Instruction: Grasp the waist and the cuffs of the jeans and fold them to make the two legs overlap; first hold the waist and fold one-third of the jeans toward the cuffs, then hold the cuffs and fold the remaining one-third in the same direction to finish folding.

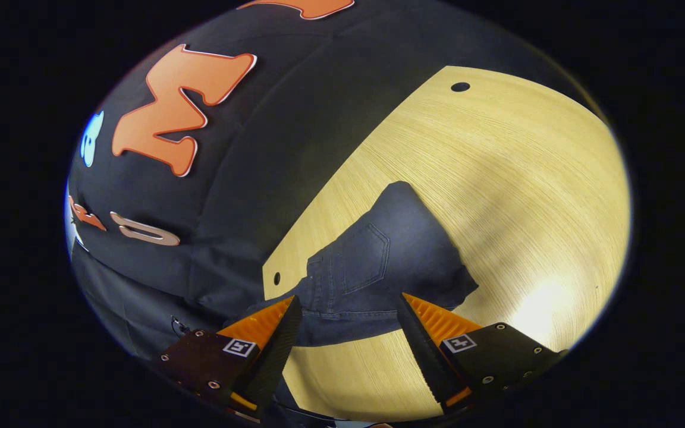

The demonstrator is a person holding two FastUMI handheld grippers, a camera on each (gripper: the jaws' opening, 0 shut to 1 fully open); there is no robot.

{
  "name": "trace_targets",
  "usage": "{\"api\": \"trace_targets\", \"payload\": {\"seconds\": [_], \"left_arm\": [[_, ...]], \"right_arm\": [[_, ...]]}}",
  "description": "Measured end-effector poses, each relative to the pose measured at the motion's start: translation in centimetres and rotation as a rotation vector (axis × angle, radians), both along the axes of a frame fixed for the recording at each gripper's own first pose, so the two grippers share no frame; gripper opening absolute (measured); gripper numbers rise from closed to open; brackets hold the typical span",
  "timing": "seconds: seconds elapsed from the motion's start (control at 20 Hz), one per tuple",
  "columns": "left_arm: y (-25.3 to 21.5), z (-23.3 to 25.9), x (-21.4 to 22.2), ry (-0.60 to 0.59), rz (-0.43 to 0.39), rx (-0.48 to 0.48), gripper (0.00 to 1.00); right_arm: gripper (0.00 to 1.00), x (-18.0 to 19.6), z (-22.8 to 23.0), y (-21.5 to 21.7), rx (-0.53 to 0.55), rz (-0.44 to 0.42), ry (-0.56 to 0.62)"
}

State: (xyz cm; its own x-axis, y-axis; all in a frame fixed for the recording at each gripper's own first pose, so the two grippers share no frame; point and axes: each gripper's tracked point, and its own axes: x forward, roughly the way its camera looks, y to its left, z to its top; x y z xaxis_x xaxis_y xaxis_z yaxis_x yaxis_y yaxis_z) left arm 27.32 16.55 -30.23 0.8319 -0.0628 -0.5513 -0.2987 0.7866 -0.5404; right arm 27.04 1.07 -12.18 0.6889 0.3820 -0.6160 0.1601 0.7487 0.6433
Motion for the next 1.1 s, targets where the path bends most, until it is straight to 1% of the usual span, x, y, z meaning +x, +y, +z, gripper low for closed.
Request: {"api": "trace_targets", "payload": {"seconds": [0.05, 0.15, 0.25, 0.3, 0.35, 0.45, 0.6, 0.75, 0.85, 0.9, 1.0, 1.1], "left_arm": [[-0.9, 1.6, 0.1, -0.024, -0.011, 0.032, 0.01], [-2.5, 4.6, -1.0, -0.058, -0.036, 0.081, 0.01], [-5.9, 7.5, -1.2, -0.085, -0.075, 0.146, 0.00], [-7.9, 8.7, -1.0, -0.098, -0.096, 0.179, 0.03], [-10.0, 9.7, -1.0, -0.106, -0.118, 0.211, 0.00], [-14.5, 11.2, -0.8, -0.127, -0.163, 0.257, 0.01], [-22.4, 12.2, -0.9, -0.131, -0.242, 0.268, 0.01], [-32.0, 10.2, -0.6, -0.095, -0.340, 0.241, 0.01], [-37.9, 7.4, -1.5, -0.039, -0.400, 0.240, 0.01], [-39.9, 5.3, -1.8, 0.002, -0.426, 0.267, 0.01], [-42.9, 1.2, -2.5, 0.101, -0.462, 0.375, 0.01], [-44.1, -0.6, -2.8, 0.130, -0.489, 0.489, 0.01]], "right_arm": [[0.98, -0.2, 0.4, -0.4, 0.009, 0.007, -0.008], [0.98, -0.6, 1.3, -1.4, 0.028, 0.014, -0.023], [0.98, -0.9, 2.3, -2.9, 0.048, 0.016, -0.045], [0.98, -1.2, 2.8, -3.8, 0.056, 0.017, -0.053], [0.98, -1.6, 3.2, -4.7, 0.064, 0.020, -0.060], [0.98, -2.3, 3.9, -6.9, 0.067, 0.024, -0.073], [0.98, -3.6, 4.6, -11.0, 0.063, 0.010, -0.095], [0.98, -5.2, 4.6, -14.9, 0.085, -0.009, -0.089], [0.98, -5.9, 3.9, -17.5, 0.092, -0.039, -0.076], [0.98, -6.2, 3.6, -18.6, 0.097, -0.052, -0.066], [0.98, -6.9, 3.2, -20.0, 0.109, -0.062, -0.054], [0.98, -7.2, 3.1, -21.2, 0.108, -0.070, -0.054]]}}
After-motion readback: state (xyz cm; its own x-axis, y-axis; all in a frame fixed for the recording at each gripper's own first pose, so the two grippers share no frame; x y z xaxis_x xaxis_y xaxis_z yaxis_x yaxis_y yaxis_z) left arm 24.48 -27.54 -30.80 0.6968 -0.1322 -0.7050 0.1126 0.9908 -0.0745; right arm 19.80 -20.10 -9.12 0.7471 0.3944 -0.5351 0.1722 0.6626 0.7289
